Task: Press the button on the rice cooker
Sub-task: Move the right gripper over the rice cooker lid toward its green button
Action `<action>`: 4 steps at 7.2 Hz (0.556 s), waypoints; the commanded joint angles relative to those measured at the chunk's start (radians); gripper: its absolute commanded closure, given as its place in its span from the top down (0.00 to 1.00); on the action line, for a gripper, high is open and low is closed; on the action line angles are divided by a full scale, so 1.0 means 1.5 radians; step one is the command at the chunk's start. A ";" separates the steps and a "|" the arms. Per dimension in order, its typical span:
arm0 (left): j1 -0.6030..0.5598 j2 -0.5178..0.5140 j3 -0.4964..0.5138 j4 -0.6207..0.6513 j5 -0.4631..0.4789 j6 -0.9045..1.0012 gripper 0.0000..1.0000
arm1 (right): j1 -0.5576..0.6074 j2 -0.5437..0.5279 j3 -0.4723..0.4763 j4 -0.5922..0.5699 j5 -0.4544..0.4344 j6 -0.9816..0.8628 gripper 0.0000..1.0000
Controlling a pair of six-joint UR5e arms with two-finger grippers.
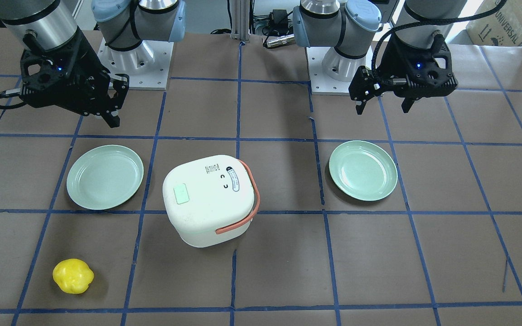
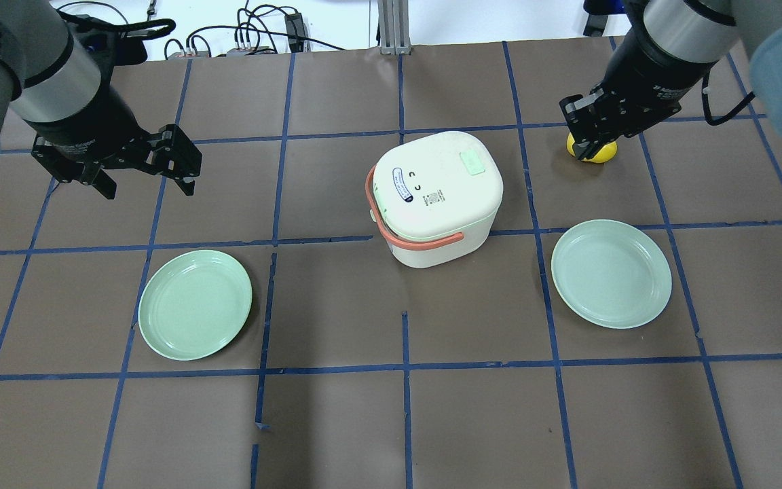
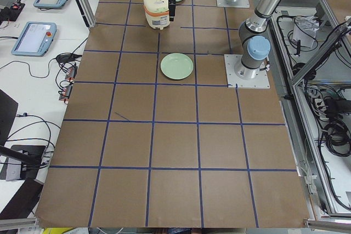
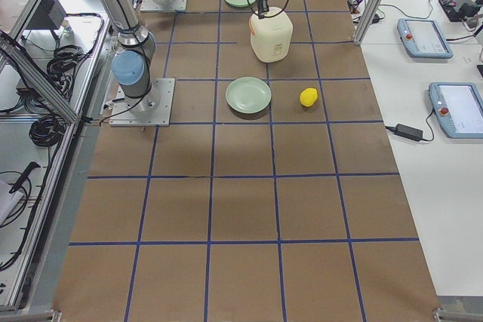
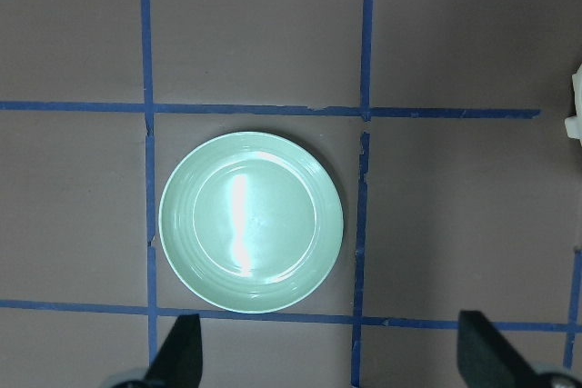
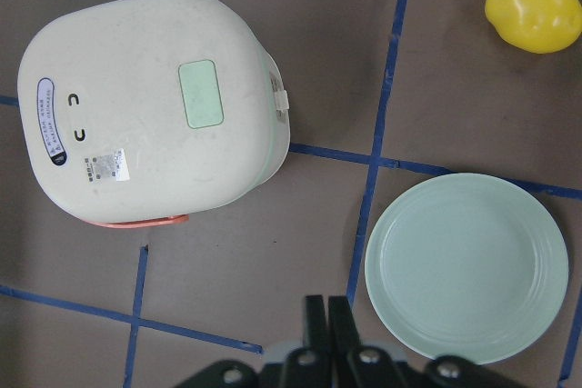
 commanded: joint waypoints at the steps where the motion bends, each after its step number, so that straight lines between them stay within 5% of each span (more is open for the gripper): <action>1: 0.000 0.000 0.000 0.000 0.000 0.000 1.00 | 0.021 0.030 0.000 -0.050 0.032 -0.001 0.05; 4: 0.000 0.000 0.000 -0.001 0.000 0.000 1.00 | 0.052 0.110 -0.007 -0.162 0.041 0.000 0.07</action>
